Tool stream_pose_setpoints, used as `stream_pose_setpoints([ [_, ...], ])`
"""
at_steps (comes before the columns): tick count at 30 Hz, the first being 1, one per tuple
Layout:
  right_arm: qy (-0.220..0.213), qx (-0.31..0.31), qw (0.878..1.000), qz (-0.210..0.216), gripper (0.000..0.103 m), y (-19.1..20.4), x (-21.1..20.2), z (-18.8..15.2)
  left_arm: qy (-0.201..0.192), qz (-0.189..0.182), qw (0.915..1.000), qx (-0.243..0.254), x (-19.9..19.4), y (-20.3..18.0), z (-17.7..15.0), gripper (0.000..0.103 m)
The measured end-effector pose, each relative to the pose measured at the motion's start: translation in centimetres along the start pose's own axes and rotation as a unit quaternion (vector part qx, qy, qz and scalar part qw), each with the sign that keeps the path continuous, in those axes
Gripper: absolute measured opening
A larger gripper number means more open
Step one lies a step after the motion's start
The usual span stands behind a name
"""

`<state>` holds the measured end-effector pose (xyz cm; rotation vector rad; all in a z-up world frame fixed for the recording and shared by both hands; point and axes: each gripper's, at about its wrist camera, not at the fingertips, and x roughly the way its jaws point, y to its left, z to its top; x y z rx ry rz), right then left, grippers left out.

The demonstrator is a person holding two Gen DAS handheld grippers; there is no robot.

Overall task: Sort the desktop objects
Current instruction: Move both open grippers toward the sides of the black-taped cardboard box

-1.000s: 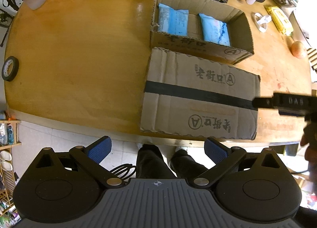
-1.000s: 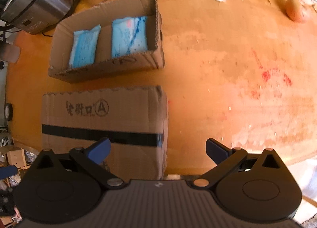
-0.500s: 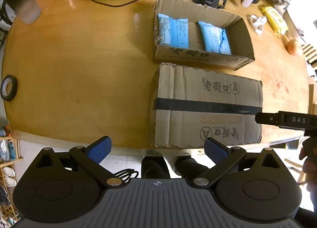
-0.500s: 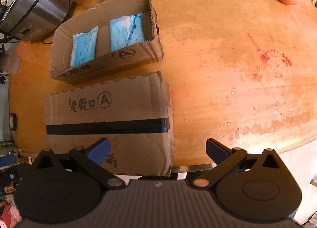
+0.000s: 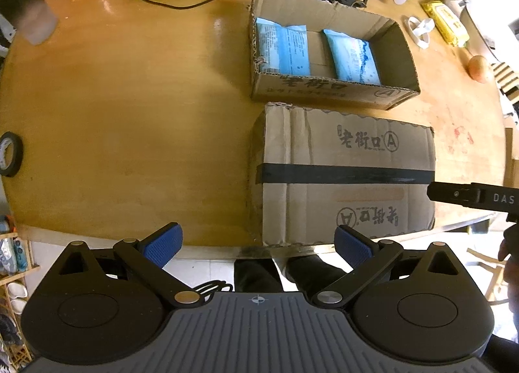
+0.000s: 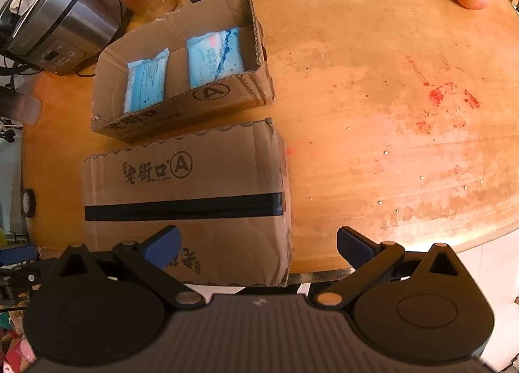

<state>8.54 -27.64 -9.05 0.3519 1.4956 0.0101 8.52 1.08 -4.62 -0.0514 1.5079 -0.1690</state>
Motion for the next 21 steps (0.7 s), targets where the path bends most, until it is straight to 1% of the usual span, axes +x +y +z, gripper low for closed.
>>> stream_pose_setpoints([
  [4, -0.001, 0.001, 1.0, 0.002, 0.103, -0.1, -0.1, 0.1, -0.003, 0.001, 1.0, 0.003, 0.4, 0.2, 0.8, 0.103],
  [10, -0.001, 0.001, 1.0, 0.007, 0.103, -0.3, 0.0, 0.1, -0.019, -0.009, 0.9998, 0.001, 0.5, 0.3, 2.3, 0.103],
  [13, -0.002, 0.0, 1.0, 0.014, 0.103, -0.4, 0.0, 0.2, -0.023, -0.023, 0.9995, -0.001, 0.6, 0.3, 2.7, 0.103],
  [18, -0.002, 0.001, 1.0, 0.025, 0.103, -0.7, 0.3, 0.5, -0.016, -0.043, 0.9989, -0.002, 1.5, 0.5, 3.0, 0.103],
  [21, 0.002, 0.0, 0.999, 0.037, 0.103, -0.8, 0.6, 0.7, -0.017, -0.066, 0.9977, -0.002, 2.1, 0.8, 3.1, 0.103],
])
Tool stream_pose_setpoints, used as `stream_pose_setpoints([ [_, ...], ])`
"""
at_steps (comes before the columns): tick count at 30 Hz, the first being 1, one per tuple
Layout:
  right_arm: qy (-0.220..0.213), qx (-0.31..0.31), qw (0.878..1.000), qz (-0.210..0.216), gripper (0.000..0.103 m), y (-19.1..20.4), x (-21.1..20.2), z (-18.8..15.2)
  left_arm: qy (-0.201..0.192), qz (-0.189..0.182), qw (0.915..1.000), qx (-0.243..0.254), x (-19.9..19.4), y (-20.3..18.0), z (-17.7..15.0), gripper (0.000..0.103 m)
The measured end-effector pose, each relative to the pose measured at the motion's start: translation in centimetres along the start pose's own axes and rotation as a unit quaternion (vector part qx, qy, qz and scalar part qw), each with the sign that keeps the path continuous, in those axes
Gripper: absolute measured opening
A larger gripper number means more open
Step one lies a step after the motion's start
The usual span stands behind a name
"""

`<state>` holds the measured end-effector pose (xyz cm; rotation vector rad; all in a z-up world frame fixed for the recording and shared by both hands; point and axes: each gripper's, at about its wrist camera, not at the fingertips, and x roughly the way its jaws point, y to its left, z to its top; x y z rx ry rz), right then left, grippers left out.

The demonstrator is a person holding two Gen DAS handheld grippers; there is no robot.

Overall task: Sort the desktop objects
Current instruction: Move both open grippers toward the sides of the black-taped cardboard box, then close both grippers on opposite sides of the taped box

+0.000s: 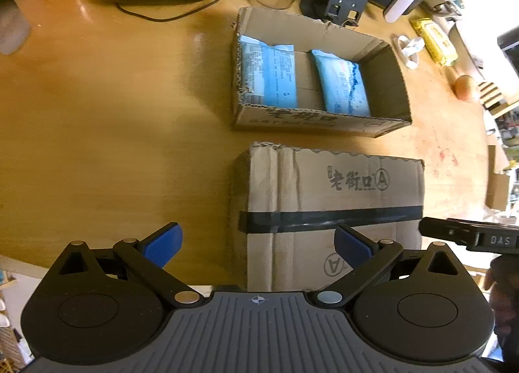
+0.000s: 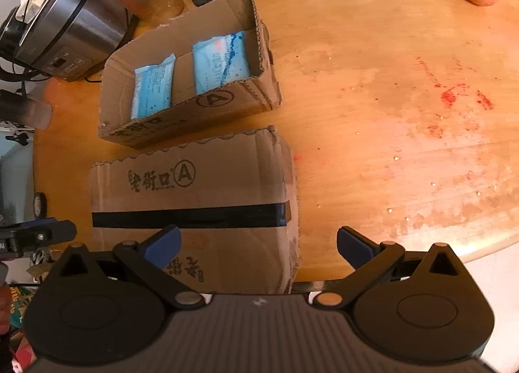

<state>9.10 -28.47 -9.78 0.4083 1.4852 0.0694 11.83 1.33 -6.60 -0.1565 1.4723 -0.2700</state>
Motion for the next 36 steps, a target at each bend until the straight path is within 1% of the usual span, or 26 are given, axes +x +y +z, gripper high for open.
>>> stream_pose_setpoints([
  [8, 0.012, -0.006, 0.999, 0.034, 0.101, -0.6, 1.2, 0.5, 0.004, -0.057, 0.9984, 0.001, 1.9, 1.1, -0.1, 0.102],
  [12, 0.01, -0.003, 0.999, 0.053, 0.099, -1.3, 1.8, 0.7, -0.001, -0.076, 0.9971, -0.001, 2.7, 1.8, -0.3, 0.102],
  [16, 0.009, 0.006, 0.997, 0.077, 0.099, -2.1, 2.3, 0.8, -0.006, -0.113, 0.9935, -0.012, 3.4, 2.5, -0.4, 0.102],
  [18, 0.011, 0.01, 0.996, 0.088, 0.096, -2.4, 2.6, 0.8, -0.006, -0.13, 0.9913, -0.015, 3.7, 2.8, -0.4, 0.101],
  [19, 0.013, 0.011, 0.996, 0.09, 0.092, -2.6, 2.8, 0.8, -0.005, -0.135, 0.9907, -0.015, 3.9, 2.9, -0.4, 0.1],
  [20, 0.015, 0.01, 0.996, 0.092, 0.087, -2.7, 2.9, 0.8, -0.003, -0.139, 0.9902, -0.016, 4.2, 3.0, -0.4, 0.089],
  [21, 0.017, 0.01, 0.996, 0.092, 0.084, -2.7, 3.1, 0.8, 0.002, -0.14, 0.99, -0.016, 4.5, 3.2, -0.3, 0.081],
  [22, 0.017, 0.009, 0.996, 0.09, 0.079, -2.8, 3.2, 0.8, 0.006, -0.14, 0.99, -0.017, 4.8, 3.4, -0.3, 0.079],
  [23, 0.017, 0.01, 0.996, 0.089, 0.073, -2.9, 3.3, 0.7, 0.01, -0.142, 0.9896, -0.018, 5.2, 3.6, -0.2, 0.071],
  [24, 0.017, 0.011, 0.996, 0.092, 0.071, -3.0, 3.3, 0.7, 0.012, -0.142, 0.9895, -0.02, 5.5, 3.8, -0.2, 0.067],
  [25, 0.017, 0.014, 0.995, 0.098, 0.067, -3.1, 3.4, 0.7, 0.013, -0.146, 0.9889, -0.025, 5.8, 4.2, -0.2, 0.064],
  [26, 0.017, 0.018, 0.994, 0.105, 0.064, -3.2, 3.5, 0.7, 0.014, -0.15, 0.9881, -0.03, 6.0, 4.5, -0.2, 0.064],
  [28, 0.014, 0.023, 0.994, 0.106, 0.063, -3.2, 3.4, 0.7, 0.014, -0.16, 0.9861, -0.041, 6.1, 5.1, -0.2, 0.061],
  [30, 0.009, 0.021, 0.994, 0.103, 0.062, -2.9, 3.4, 0.6, 0.014, -0.163, 0.9854, -0.048, 6.1, 5.3, -0.3, 0.058],
  [36, 0.01, 0.02, 0.995, 0.101, 0.06, -2.8, 3.2, 0.3, 0.005, -0.148, 0.9881, -0.042, 5.7, 4.5, -0.7, 0.056],
])
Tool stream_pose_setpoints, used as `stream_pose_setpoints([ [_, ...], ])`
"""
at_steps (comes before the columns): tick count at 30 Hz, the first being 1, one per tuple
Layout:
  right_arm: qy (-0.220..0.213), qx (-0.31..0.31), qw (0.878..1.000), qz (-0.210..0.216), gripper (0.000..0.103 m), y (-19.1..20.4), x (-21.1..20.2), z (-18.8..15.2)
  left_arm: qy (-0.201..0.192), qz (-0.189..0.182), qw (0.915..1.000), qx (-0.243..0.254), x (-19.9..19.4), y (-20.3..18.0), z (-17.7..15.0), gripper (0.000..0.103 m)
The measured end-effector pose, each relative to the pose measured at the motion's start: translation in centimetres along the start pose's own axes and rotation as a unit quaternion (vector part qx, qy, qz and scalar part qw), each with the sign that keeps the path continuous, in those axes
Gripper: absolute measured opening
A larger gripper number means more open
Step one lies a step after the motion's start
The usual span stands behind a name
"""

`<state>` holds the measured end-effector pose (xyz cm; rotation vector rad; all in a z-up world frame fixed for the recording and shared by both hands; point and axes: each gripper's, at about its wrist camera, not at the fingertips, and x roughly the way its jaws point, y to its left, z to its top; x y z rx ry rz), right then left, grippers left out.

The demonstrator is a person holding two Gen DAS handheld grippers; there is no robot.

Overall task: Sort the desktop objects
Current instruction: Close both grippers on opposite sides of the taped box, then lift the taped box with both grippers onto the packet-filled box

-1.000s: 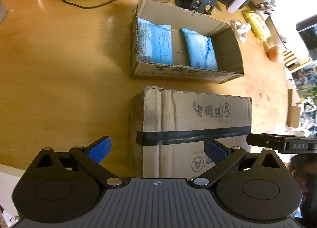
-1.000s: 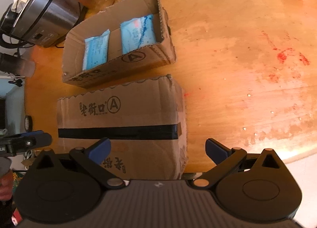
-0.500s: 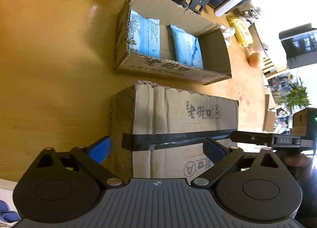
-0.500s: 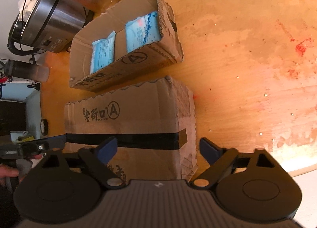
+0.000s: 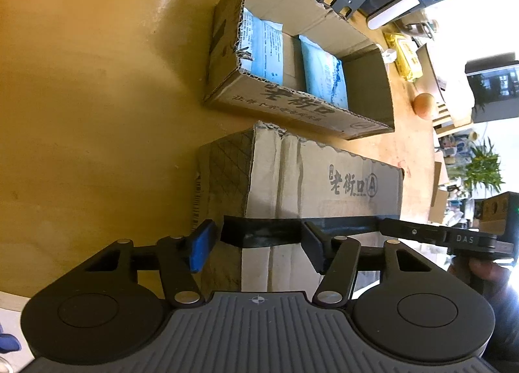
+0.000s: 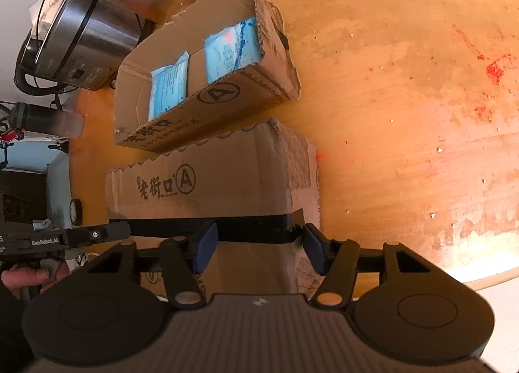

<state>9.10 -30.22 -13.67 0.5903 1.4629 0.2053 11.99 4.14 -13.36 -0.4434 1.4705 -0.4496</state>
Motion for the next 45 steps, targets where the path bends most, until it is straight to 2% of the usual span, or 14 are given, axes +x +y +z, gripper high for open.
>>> stream_pose_setpoints([
  [7, 0.008, -0.003, 1.0, 0.006, 0.06, 0.5, -1.3, -0.1, -0.008, -0.005, 1.0, -0.001, -1.5, -0.8, -0.8, 0.056],
  [23, 0.023, -0.02, 0.999, 0.026, 0.06, 4.5, -7.6, 0.2, -0.042, 0.011, 0.999, 0.006, -9.0, -5.3, -1.4, 0.056],
  [28, 0.022, -0.018, 0.999, 0.03, 0.06, 4.9, -8.1, 1.0, -0.044, 0.02, 0.9988, 0.008, -9.6, -6.1, -0.2, 0.056],
  [45, 0.002, -0.048, 0.999, -0.006, 0.059, 6.7, -7.3, 7.2, -0.048, 0.033, 0.9982, 0.013, -8.6, -6.8, 5.4, 0.056],
])
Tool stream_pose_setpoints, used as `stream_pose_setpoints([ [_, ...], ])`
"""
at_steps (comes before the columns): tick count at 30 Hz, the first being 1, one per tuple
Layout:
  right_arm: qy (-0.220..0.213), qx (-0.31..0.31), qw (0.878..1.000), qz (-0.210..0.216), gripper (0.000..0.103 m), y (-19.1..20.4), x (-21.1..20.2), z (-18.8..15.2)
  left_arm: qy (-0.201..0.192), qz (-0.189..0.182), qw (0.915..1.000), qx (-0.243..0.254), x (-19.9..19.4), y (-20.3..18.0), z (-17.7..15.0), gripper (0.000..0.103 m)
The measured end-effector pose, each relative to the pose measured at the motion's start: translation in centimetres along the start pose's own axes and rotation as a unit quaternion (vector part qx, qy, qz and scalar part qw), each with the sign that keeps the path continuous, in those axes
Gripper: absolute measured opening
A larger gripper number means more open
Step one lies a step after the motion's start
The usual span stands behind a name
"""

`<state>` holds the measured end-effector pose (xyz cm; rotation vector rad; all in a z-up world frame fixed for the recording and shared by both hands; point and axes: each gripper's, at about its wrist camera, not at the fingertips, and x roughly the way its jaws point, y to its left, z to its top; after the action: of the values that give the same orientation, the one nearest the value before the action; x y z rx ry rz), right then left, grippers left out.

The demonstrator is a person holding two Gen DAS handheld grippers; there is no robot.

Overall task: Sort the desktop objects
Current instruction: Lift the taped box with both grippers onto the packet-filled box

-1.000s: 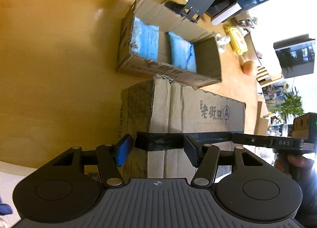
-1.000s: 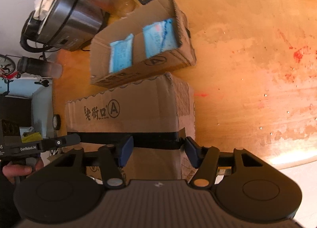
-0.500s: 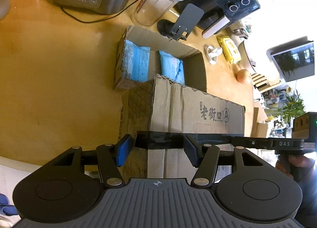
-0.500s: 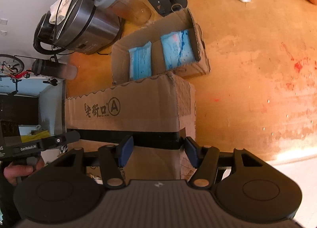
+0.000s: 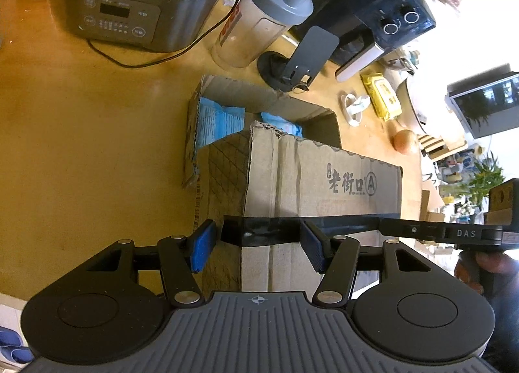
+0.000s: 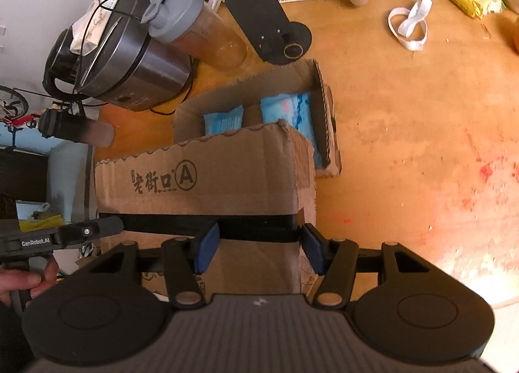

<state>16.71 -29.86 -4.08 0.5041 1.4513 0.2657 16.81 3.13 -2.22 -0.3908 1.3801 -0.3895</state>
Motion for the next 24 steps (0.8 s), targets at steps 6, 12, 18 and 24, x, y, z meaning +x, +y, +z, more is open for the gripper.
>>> stream_pose_setpoints([
  [6, -0.004, -0.001, 1.0, -0.005, 0.059, 0.1, 0.4, 2.2, -0.002, 0.001, 1.0, -0.002, 0.6, 0.0, 2.0, 0.056],
  [12, -0.006, -0.007, 1.0, -0.011, 0.059, 0.5, 0.8, 4.7, -0.003, -0.003, 1.0, -0.007, 1.3, 0.2, 4.3, 0.056],
  [18, -0.012, -0.012, 1.0, -0.017, 0.059, 0.9, 1.5, 6.8, -0.008, 0.001, 0.9999, -0.01, 1.9, 0.6, 6.4, 0.056],
  [24, -0.017, -0.009, 1.0, -0.015, 0.059, 1.0, 2.1, 8.5, -0.013, 0.0, 0.9999, -0.009, 2.2, 0.8, 8.1, 0.056],
])
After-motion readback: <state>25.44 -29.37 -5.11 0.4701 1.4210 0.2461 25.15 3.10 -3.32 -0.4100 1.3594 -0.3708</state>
